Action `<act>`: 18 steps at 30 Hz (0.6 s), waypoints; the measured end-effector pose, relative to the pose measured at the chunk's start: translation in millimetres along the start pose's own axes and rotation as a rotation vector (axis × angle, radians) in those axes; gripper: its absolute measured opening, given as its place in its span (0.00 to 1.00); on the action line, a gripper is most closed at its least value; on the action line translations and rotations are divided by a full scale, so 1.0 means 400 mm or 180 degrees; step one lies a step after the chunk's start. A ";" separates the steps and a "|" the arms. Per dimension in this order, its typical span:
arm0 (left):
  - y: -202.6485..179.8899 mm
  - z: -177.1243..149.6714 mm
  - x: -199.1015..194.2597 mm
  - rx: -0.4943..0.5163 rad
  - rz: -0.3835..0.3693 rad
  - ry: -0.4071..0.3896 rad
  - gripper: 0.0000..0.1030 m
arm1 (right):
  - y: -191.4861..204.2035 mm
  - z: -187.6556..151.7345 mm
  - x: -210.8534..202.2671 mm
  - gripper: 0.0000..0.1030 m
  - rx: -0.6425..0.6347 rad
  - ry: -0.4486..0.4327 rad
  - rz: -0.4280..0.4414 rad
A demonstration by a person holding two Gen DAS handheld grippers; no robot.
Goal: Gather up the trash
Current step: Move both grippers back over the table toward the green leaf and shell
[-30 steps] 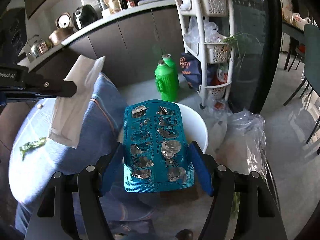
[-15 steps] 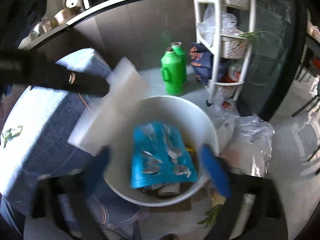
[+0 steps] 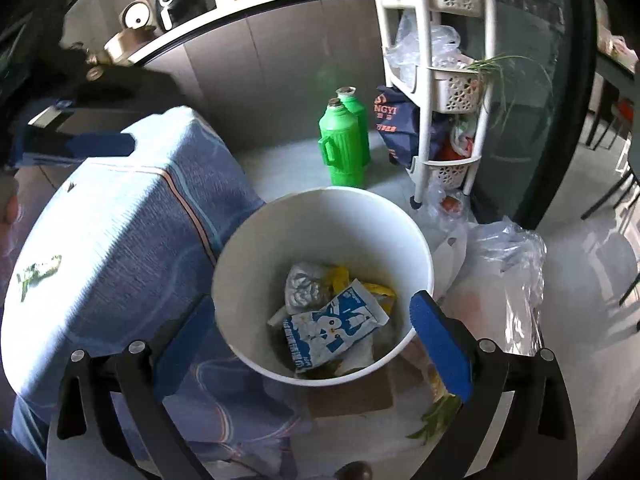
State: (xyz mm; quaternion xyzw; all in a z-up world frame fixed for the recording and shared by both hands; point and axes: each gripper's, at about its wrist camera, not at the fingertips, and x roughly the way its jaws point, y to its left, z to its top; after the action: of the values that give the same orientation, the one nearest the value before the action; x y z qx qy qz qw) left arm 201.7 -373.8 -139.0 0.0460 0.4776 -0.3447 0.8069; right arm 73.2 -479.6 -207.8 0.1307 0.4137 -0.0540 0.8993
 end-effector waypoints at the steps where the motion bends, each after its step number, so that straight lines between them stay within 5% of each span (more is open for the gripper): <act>1: 0.002 -0.003 -0.014 -0.0008 0.0012 -0.0026 0.96 | 0.008 0.004 -0.012 0.92 0.0015 -0.0019 0.0004; 18: 0.141 -0.133 -0.373 -0.0402 0.0346 -0.0548 0.96 | 0.239 0.047 -0.231 0.92 -0.0464 -0.0444 0.0119</act>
State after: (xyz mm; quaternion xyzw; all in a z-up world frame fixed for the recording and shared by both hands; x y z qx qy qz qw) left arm 150.5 -233.0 -62.3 -0.0089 0.4242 -0.2723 0.8636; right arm 46.3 -394.1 -107.8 0.0686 0.3504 -0.0159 0.9339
